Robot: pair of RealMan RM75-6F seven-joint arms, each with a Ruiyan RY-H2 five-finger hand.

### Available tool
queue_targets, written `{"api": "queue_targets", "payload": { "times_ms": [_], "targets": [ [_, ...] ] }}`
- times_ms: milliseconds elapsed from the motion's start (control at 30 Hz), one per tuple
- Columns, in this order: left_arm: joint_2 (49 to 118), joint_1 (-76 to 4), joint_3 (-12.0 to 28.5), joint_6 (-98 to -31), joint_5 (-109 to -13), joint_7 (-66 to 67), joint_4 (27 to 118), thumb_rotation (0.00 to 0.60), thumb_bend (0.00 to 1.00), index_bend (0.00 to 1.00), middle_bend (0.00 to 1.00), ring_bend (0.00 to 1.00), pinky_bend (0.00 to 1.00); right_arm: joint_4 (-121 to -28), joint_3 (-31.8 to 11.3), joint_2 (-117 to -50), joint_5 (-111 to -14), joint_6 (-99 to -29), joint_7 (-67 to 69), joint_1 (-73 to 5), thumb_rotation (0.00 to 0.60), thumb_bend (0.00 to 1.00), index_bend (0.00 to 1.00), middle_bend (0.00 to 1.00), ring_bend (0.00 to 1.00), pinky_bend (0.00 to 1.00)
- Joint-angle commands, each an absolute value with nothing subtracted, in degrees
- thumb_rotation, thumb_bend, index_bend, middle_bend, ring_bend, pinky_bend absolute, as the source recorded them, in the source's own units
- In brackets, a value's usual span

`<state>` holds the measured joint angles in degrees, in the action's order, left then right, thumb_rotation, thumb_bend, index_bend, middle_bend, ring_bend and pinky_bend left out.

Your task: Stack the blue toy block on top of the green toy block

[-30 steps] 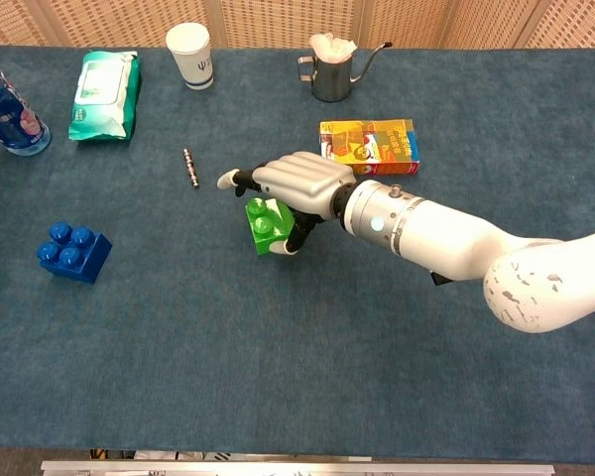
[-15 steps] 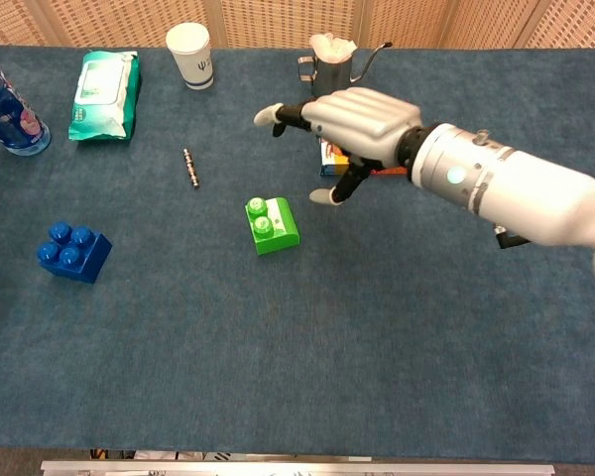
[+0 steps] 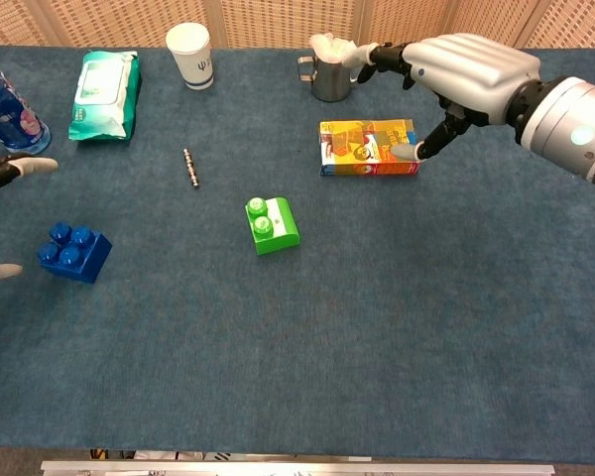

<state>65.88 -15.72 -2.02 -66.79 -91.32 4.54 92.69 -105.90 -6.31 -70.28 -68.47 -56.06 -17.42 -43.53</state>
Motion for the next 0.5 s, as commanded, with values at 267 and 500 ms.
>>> {"api": "queue_targets", "payload": {
  "times_ms": [267, 500],
  "targets": [
    [68.70, -19.54, -1.41, -58.94, -85.28, 11.01, 92.58, 0.600, 0.09, 0.06, 0.09, 0.15, 0.11, -104.92, -5.73, -68.37, -71.13, -57.01, -13.75, -41.24, 0.600, 0.21, 0.10, 0.21, 0.15, 0.28],
    [70.58, -20.19, -0.92, -57.47, -81.13, 13.17, 91.69, 0.600, 0.09, 0.09, 0.11, 0.15, 0.11, -103.63, -5.92, -67.30, -72.28, -57.12, -11.21, -40.17, 0.600, 0.21, 0.10, 0.21, 0.15, 0.28]
  ]
}}
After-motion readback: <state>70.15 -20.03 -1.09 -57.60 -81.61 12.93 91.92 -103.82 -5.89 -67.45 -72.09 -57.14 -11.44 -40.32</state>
